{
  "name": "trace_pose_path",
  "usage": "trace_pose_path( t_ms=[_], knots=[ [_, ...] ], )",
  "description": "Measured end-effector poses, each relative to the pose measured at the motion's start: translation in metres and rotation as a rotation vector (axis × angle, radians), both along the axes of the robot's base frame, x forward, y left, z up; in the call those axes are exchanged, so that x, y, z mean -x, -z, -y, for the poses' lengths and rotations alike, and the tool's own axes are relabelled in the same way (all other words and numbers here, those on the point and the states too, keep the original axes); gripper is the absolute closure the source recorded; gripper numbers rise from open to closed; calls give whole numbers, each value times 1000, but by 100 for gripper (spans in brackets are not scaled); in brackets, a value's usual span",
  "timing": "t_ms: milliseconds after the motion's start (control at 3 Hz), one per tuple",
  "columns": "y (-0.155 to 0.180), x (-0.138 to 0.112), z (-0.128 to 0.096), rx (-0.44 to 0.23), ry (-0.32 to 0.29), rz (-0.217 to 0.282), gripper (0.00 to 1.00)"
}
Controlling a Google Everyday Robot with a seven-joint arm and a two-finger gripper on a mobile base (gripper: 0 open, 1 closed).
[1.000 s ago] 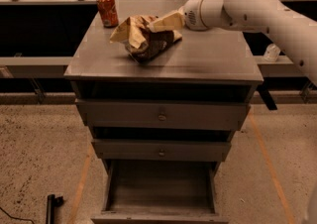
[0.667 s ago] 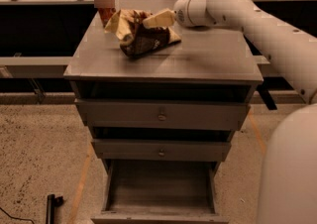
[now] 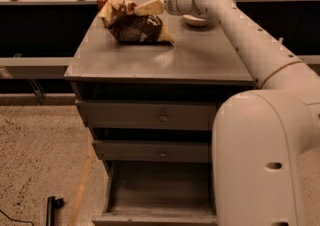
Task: Place coke can into bottom drawer
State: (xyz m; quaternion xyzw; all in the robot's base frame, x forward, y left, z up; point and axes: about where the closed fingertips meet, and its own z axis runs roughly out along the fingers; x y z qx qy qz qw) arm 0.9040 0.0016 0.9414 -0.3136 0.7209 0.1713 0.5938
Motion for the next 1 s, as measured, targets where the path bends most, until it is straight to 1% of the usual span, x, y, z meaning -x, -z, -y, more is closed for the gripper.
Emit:
trace_pose_path(
  t_ms=[333, 667, 1000],
  knots=[
    [-22, -2, 4, -5, -12, 16, 0],
    [-47, 8, 22, 16, 19, 23, 0],
    [-63, 6, 17, 6, 30, 27, 0]
  ],
)
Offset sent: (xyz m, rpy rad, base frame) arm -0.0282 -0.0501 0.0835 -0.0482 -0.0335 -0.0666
